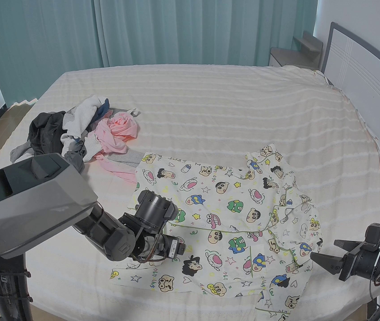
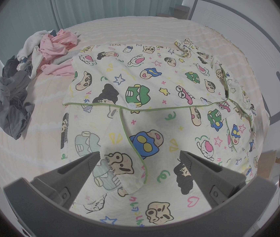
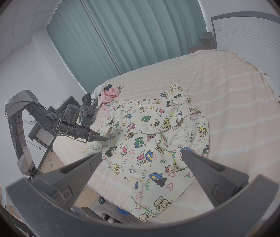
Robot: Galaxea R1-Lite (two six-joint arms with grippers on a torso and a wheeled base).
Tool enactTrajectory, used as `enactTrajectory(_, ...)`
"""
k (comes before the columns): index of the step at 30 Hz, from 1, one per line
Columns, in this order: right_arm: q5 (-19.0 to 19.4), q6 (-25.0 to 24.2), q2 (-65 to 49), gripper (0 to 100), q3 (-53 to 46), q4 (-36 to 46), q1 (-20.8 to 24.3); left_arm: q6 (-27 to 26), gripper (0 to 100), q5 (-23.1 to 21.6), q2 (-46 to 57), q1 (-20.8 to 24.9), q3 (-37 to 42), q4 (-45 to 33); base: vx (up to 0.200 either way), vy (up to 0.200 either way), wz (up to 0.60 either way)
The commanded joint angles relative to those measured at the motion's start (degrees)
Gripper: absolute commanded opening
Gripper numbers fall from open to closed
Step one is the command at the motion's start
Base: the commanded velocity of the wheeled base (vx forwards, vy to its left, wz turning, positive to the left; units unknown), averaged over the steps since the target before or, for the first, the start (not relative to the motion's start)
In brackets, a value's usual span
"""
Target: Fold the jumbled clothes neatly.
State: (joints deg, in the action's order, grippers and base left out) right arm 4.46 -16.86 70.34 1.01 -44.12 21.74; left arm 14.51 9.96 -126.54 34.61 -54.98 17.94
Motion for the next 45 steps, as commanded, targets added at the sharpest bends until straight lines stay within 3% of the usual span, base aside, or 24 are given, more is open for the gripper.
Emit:
enactTrajectory(1,0.02,-0.28,-0.03,100,-1.01,0.08,0.06,-0.09,100,0.06,-1.61,-0.07,-0.74,-0.01,0.000,0.000,0.00)
enactTrajectory(28,0.46,-1.69,-0.03,100,-1.01,1.05,0.15,-2.64,100,4.63,-2.31,-0.86,-0.39,-1.60,0.000,0.000,0.00)
enactTrajectory(31,0.90,-1.69,-1.26,100,-1.01,3.07,0.15,-7.48,100,7.71,-2.31,-2.27,0.40,-1.60,0.000,0.000,0.00)
enactTrajectory(39,1.25,-1.69,-4.25,100,-1.01,5.01,0.15,-12.92,100,11.57,-2.31,-2.62,1.54,-2.30,0.000,0.000,0.00)
enactTrajectory(45,1.25,-1.69,-5.92,100,-1.01,6.41,0.15,-15.30,100,17.55,-1.87,-4.11,1.10,-2.56,0.000,0.000,0.00)
